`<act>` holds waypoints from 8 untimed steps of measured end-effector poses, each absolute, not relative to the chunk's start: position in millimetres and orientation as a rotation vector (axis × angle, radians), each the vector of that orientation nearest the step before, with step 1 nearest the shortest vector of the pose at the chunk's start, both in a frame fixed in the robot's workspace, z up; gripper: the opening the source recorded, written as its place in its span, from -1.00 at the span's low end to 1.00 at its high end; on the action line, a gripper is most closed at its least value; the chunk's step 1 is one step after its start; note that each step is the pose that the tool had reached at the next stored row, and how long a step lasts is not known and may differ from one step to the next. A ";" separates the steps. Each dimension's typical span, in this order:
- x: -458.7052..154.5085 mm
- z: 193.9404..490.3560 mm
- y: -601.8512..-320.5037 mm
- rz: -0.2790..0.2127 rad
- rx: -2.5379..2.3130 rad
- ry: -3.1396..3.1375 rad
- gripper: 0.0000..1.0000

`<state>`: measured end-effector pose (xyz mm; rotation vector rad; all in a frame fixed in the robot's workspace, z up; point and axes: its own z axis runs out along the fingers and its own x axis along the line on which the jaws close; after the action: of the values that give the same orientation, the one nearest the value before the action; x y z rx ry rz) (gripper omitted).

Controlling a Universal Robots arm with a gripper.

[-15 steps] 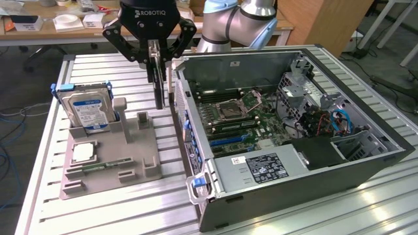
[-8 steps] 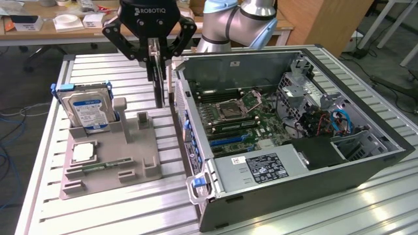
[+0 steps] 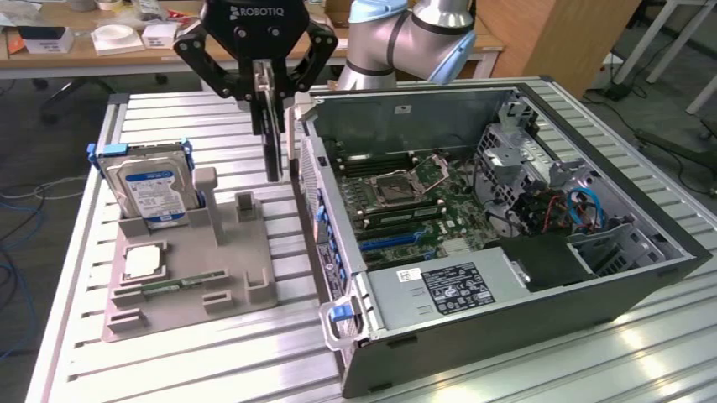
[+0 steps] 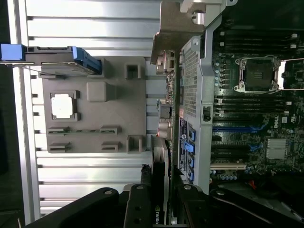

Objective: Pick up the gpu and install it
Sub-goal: 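Pick up the gpu and move the gpu toward the slot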

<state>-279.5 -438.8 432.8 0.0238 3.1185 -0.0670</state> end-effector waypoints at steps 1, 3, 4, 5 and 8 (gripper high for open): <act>-279.5 433.1 -438.8 -0.066 0.024 3.119 -0.47; -279.5 434.0 -438.8 -0.063 0.024 3.119 -0.47; -279.5 434.5 -438.8 -0.062 0.024 3.119 -0.47; -279.5 435.0 -438.9 -0.062 0.024 3.118 -0.47; -279.5 436.8 -438.9 -0.060 0.024 3.119 -0.47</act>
<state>-279.5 -438.9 436.8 0.0239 3.1187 -0.0605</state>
